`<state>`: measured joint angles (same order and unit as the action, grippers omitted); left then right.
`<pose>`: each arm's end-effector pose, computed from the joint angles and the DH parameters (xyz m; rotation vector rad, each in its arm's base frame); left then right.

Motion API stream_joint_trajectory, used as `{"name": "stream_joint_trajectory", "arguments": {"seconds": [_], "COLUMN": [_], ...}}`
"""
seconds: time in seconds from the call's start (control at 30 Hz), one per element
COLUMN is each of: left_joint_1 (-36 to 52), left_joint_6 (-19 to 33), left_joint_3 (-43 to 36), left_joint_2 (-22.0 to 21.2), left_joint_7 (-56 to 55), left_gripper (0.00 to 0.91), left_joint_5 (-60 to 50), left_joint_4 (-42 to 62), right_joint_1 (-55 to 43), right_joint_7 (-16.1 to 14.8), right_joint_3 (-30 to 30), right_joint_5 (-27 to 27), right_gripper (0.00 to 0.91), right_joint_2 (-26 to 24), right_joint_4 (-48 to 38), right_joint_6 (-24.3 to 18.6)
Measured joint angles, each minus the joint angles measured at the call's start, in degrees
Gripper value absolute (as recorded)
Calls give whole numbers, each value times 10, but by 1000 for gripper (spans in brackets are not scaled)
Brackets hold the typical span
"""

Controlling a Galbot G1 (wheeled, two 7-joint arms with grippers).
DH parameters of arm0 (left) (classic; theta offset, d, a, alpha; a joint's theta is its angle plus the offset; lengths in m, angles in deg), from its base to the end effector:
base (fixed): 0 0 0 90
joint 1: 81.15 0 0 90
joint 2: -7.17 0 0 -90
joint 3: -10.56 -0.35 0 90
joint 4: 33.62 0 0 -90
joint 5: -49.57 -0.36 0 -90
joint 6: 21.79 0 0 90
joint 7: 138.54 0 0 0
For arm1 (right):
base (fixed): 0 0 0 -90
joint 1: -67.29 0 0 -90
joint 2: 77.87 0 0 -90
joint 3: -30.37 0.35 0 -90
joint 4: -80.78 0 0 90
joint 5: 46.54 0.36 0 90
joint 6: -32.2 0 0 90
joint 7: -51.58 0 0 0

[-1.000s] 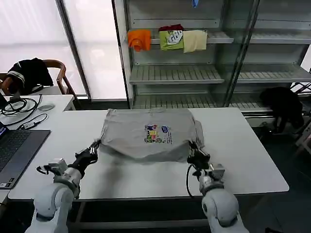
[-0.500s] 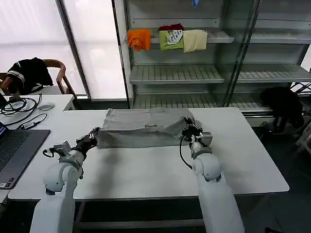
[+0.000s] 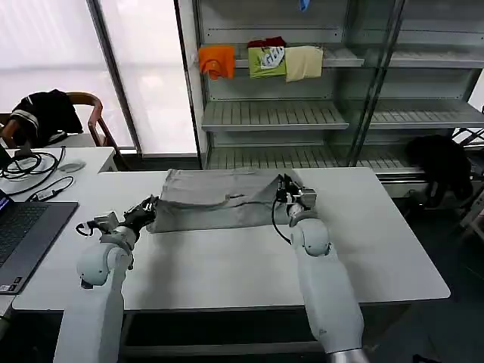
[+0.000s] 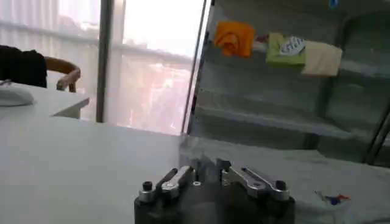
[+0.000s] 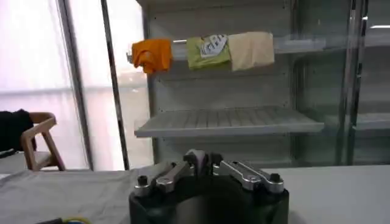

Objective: Fold and organize the clothes.

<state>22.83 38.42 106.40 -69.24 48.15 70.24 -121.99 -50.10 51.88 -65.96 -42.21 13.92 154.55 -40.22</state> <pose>0.4299 0.1202 -0.2450 -0.0925 -2.8669 0.2479 0.5117 0.0522 -0.2408 0.1886 -3.0205 -0.0658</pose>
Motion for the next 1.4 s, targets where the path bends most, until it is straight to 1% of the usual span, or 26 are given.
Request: {"name": "stream_joint_trajectory", "arguments": {"seconds": [0.23,0.37,0.47,0.53,0.7,0.9,0.97,1.0,1.03,1.07,1.1,1.13,1.17,1.2,1.23,1.27,1.4], "left_joint_1": [-2,-8,-13,-17,-29,-45,-49,-51,-53,-55,-58,-59,-61,-63,-65,-66,-71], "left_joint_6": [0,-4,-8,-14,-22,-27,-28,-28,-29,-29,-29,-30,-30,-30,-30,-31,-31], "left_joint_3": [-5,-5,-7,-8,-11,-11,-9,-9,-8,-8,-8,-7,-7,-7,-7,-7,-6], "left_joint_2": [0,0,1,1,0,0,0,0,0,0,0,0,0,0,0,0,-1], "left_joint_7": [1,3,3,3,0,0,0,0,0,-1,-1,-1,-1,-1,0,0,3], "left_gripper": [907,907,907,907,907,907,907,907,907,907,897,675,595,484,91,0,0], "left_joint_5": [-16,-26,-36,-47,-72,-91,-95,-97,-99,-101,-102,-104,-105,-106,-107,-107,-109], "left_joint_4": [-1,-5,-7,-9,-12,-18,-19,-19,-19,-19,-19,-19,-19,-19,-19,-19,-22], "right_joint_1": [-8,-1,13,27,69,118,132,140,146,152,158,163,168,173,177,180,188], "right_joint_7": [-1,-6,-11,-18,-33,-41,-43,-44,-44,-44,-45,-46,-47,-49,-50,-51,-56], "right_joint_3": [0,2,3,6,8,14,16,15,15,15,15,15,15,15,15,15,18], "right_joint_5": [-3,-2,0,3,6,13,14,14,14,13,13,12,11,8,7,6,6], "right_gripper": [907,907,907,907,907,907,736,242,81,0,0,0,0,0,0,0,0], "right_joint_2": [-4,-10,-17,-27,-58,-91,-100,-105,-108,-111,-112,-113,-114,-115,-115,-115,-114], "right_joint_4": [-14,-8,10,29,84,138,150,155,158,162,165,168,169,171,172,173,179], "right_joint_6": [-3,6,24,43,86,115,122,125,128,130,132,134,136,138,139,140,143]}}
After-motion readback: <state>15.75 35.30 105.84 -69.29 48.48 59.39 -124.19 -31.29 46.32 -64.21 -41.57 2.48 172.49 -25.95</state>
